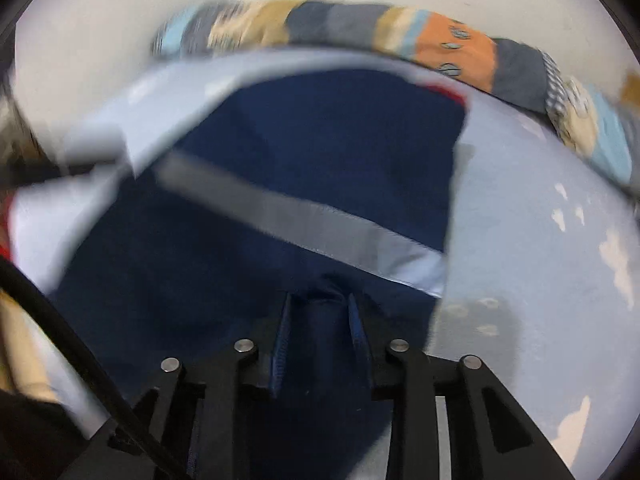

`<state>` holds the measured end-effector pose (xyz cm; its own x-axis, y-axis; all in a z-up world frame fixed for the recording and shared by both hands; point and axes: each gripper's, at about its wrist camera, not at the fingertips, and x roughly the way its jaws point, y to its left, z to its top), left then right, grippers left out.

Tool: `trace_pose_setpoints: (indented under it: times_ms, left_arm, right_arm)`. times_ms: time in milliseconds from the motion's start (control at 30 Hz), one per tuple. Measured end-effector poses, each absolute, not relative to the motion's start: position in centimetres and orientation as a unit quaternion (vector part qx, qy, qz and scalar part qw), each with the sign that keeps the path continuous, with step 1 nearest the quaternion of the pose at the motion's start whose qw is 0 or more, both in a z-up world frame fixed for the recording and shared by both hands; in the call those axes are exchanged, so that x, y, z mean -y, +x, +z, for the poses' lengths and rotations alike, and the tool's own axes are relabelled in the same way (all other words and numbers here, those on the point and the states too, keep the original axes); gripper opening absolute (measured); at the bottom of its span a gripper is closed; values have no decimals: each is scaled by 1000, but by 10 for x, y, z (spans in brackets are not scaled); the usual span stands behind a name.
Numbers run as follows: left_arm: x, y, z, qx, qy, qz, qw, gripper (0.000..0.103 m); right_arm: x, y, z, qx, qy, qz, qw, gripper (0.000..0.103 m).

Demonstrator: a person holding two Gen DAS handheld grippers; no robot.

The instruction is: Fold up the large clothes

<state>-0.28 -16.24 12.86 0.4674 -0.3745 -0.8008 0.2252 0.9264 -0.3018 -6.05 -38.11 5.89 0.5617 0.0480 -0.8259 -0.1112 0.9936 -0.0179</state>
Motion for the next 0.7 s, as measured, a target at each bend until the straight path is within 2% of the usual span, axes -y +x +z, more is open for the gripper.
trace_pose_setpoints:
  times_ms: [67, 133, 267, 400, 533, 633, 700]
  left_arm:
    - [141, 2, 128, -486, -112, -157, 852, 77]
    - [122, 7, 127, -487, -134, -138, 852, 77]
    - [90, 15, 127, -487, -172, -111, 849, 77]
    - [80, 17, 128, -486, -197, -102, 845, 77]
    - [84, 16, 132, -484, -186, -109, 848, 77]
    - [92, 18, 133, -484, -170, -111, 851, 77]
    - [95, 19, 132, -487, -164, -115, 850, 77]
  right_arm:
    - [375, -51, 51, -477, -51, 60, 875, 45]
    - [377, -45, 63, -496, -53, 75, 863, 45]
    - [390, -37, 121, -445, -18, 98, 890, 41]
    - [390, 9, 139, -425, 4, 86, 901, 41]
    - [363, 69, 116, -455, -17, 71, 888, 41]
    - [356, 110, 71, -520, 48, 94, 848, 42]
    - [348, 118, 57, -518, 31, 84, 851, 42]
